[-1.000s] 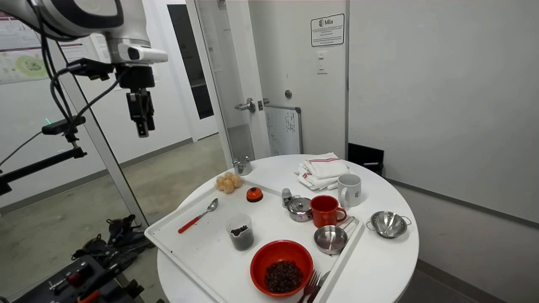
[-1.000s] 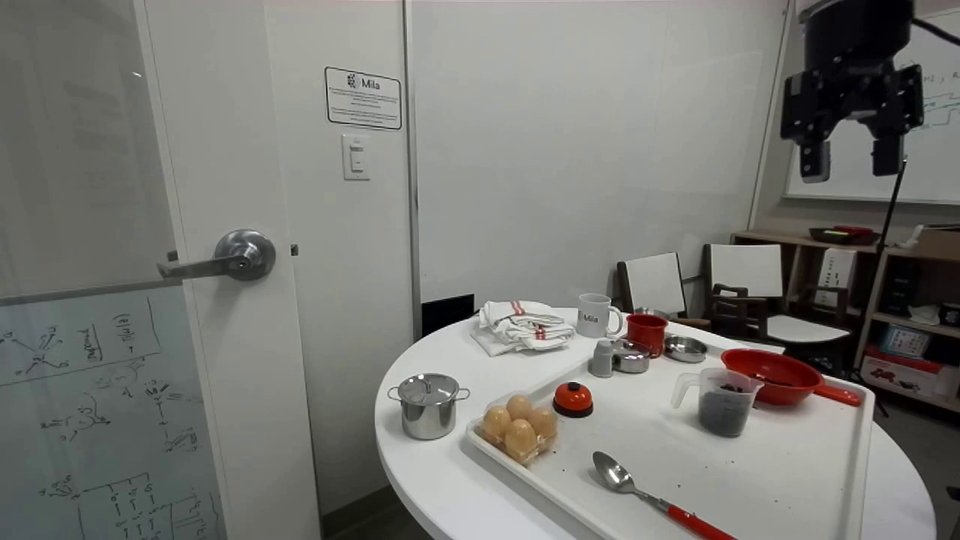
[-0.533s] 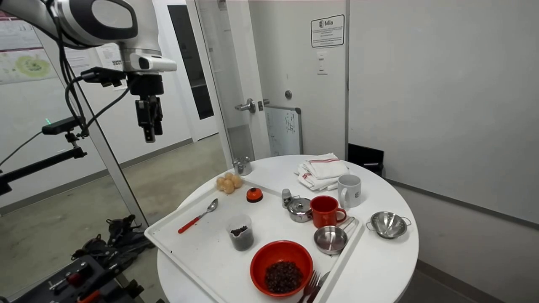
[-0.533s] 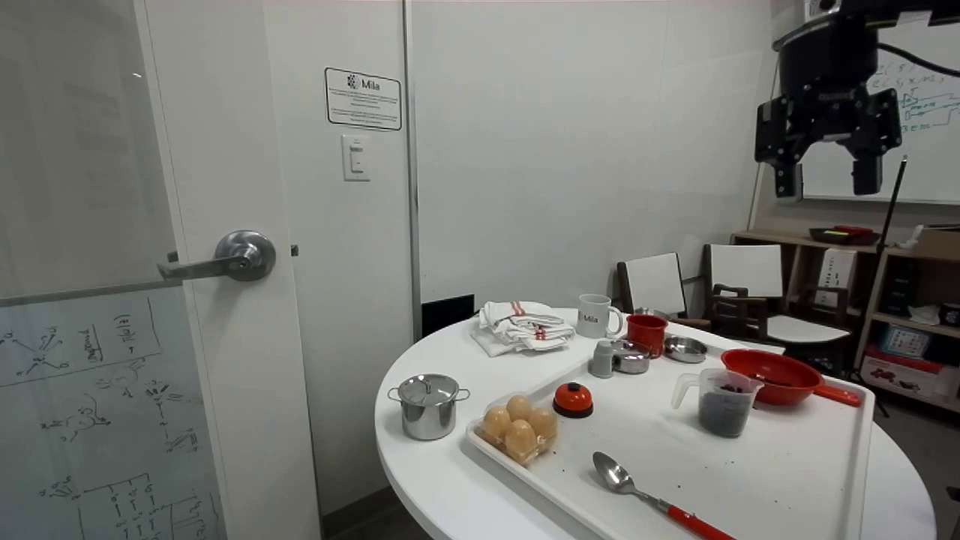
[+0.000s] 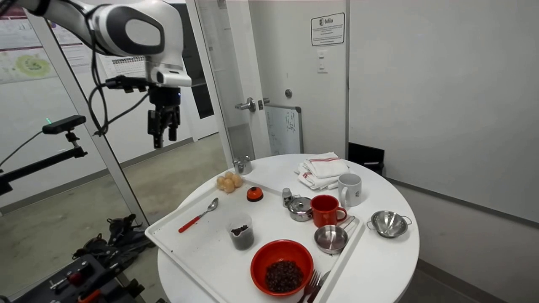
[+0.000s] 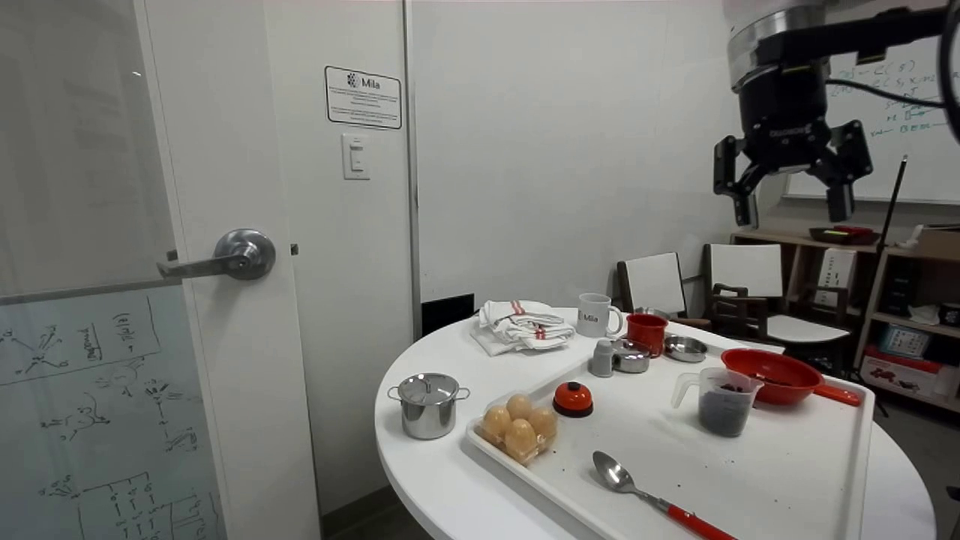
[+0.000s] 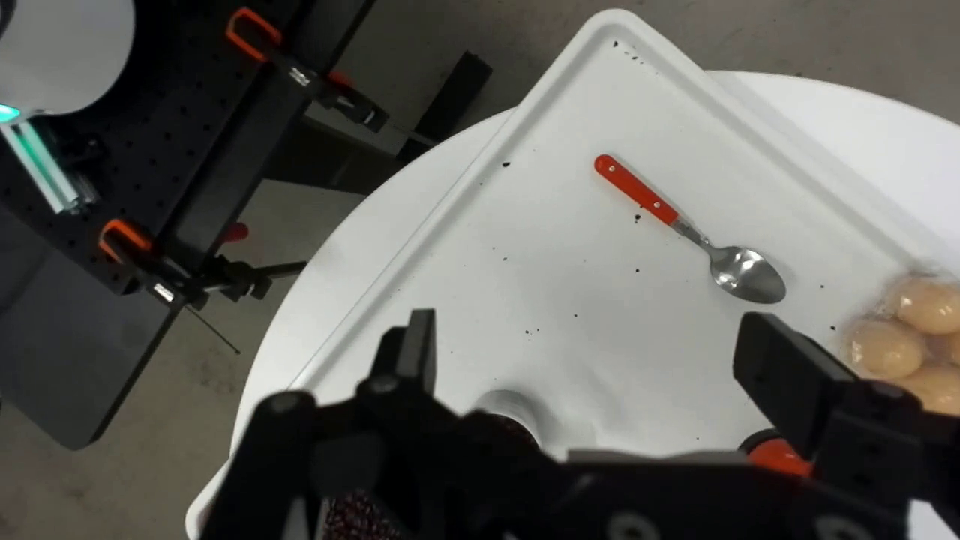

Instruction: Pour some of the contents in the clear jug into the red bowl

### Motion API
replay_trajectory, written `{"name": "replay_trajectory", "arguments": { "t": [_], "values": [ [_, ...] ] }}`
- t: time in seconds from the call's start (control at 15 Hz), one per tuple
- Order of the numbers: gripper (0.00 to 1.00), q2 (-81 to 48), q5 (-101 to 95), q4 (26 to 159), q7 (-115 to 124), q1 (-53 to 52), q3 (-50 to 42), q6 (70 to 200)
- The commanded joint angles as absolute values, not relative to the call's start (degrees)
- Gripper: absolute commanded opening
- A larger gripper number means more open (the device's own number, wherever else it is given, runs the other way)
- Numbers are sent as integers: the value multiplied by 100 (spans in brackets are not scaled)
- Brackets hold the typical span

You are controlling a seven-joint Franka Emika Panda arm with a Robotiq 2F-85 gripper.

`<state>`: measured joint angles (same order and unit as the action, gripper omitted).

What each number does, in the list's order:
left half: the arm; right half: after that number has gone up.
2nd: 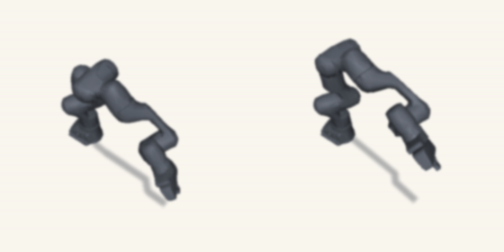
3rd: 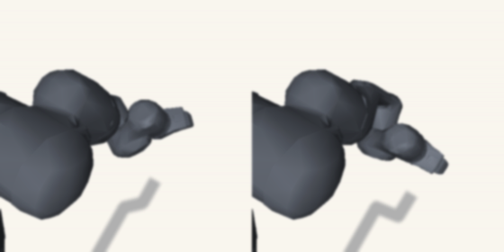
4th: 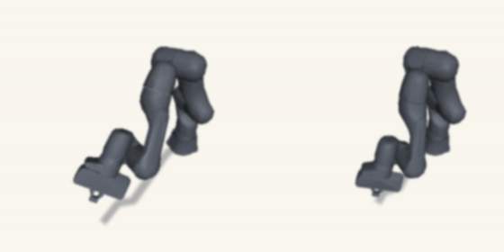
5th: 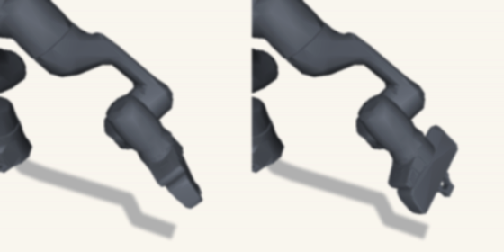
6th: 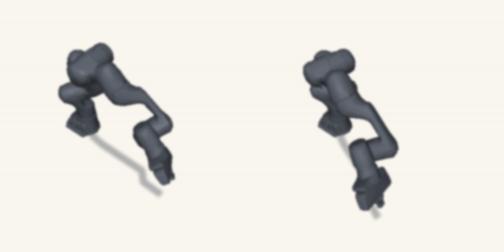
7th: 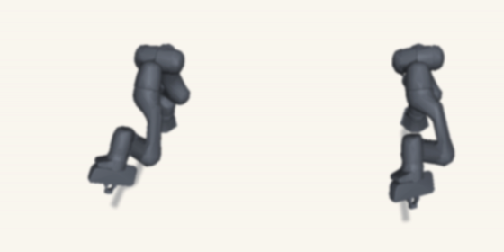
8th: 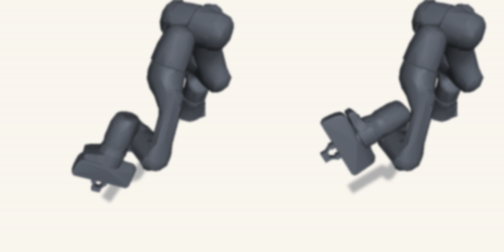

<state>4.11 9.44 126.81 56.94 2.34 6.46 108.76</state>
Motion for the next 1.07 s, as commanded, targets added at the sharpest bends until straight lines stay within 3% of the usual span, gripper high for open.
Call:
{"name": "replay_trajectory", "arguments": {
  "t": [0.0, 0.53, 0.87, 1.0],
  "values": [
    [100, -651, 1403, 11970, 6137, 227, 289, 11115],
    [100, -1515, 2390, 11809, 7450, 108, -85, 12489],
    [100, -1492, 2280, 11879, 7333, 123, -86, 12429],
    [100, -1610, 2069, 11801, 8566, -72, -186, 12488]
  ]
}}
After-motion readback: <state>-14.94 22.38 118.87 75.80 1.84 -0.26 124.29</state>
